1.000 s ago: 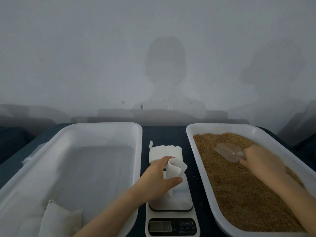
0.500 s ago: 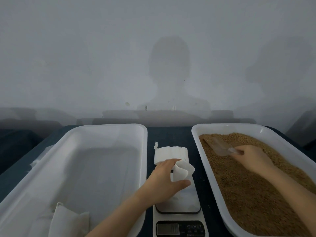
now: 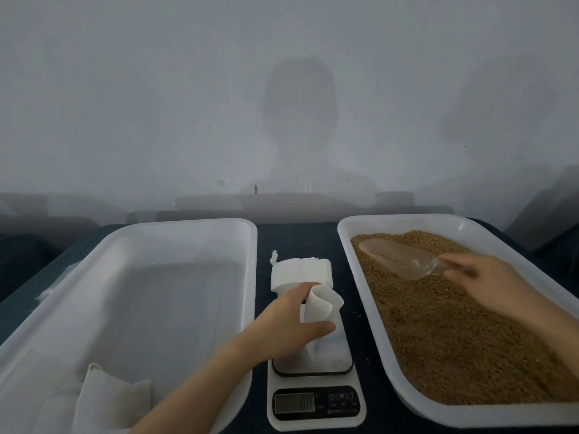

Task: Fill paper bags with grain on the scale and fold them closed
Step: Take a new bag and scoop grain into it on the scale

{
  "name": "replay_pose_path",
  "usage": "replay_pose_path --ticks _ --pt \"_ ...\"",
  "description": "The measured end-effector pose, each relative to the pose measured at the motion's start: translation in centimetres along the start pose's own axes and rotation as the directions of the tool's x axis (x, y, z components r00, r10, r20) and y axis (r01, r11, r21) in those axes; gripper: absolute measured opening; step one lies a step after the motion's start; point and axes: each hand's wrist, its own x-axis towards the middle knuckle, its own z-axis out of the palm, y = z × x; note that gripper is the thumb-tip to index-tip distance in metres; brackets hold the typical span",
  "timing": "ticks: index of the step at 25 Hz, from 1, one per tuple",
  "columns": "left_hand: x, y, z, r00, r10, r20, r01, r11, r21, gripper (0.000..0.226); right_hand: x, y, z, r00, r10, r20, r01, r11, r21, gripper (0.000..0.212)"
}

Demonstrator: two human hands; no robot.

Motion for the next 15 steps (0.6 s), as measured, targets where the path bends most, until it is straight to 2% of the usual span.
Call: replay_pose_path --ticks 7,11,15 --pt "0.1 -0.2 0.1 1.000 0.007 -0.009 -0.007 1.000 0.004 0.054 -2.1 -1.6 -1.1 0.982 -0.174 0.069 0.173 0.985 0.028 0.039" --pt "0.0 -0.3 0.2 1.000 0.012 -0.022 -0.011 1.000 0.017 0.054 -2.3 -3.8 -1.6 0.949 -0.303 0.085 0.305 0.952 -0.010 0.042" --pt "0.1 -0.3 0.2 0.999 0.018 -0.028 -0.017 0.999 0.034 0.057 -2.0 -5.2 -2.1 0.928 -0.366 0.076 0.369 0.928 -0.043 0.049"
